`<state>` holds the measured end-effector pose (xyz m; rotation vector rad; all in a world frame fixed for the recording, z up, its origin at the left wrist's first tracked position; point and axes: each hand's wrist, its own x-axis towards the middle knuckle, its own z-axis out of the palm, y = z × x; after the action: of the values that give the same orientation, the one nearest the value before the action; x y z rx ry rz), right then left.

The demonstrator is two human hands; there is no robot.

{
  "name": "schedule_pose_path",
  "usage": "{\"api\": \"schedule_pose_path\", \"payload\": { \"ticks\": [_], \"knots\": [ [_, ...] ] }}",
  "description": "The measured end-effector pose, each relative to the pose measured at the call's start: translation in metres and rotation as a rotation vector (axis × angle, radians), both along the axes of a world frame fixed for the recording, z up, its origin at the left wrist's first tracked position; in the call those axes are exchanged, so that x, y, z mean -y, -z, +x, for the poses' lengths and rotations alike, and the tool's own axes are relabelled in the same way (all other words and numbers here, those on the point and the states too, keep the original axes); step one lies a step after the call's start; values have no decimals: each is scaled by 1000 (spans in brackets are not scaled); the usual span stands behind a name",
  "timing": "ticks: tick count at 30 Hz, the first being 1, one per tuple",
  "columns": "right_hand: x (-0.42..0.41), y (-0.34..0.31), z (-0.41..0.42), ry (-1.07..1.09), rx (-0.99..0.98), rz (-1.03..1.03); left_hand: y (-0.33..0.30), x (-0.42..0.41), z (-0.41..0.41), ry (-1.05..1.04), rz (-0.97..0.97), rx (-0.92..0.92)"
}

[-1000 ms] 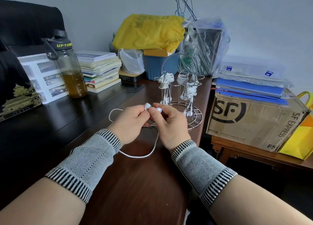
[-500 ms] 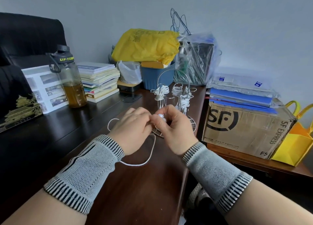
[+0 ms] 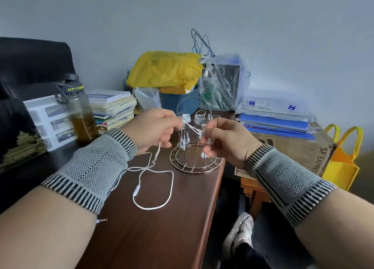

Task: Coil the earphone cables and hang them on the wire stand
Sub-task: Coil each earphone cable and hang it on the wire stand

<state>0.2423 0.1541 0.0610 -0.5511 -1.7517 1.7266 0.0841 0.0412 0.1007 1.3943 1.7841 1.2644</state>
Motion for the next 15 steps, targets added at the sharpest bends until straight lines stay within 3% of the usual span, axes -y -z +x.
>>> {"api": "schedule_pose_path", "payload": {
  "ticks": [3,10,15],
  "knots": [
    [-2,-5,3,5,53,82,-2,-4,2,2,31,9],
    [0,-26,-11,67,71,462,-14,-23,12,-26,33,-216],
    [-11,-47,-20,257,247,787,-24,-27,7,-40,79,-79]
  ]
}}
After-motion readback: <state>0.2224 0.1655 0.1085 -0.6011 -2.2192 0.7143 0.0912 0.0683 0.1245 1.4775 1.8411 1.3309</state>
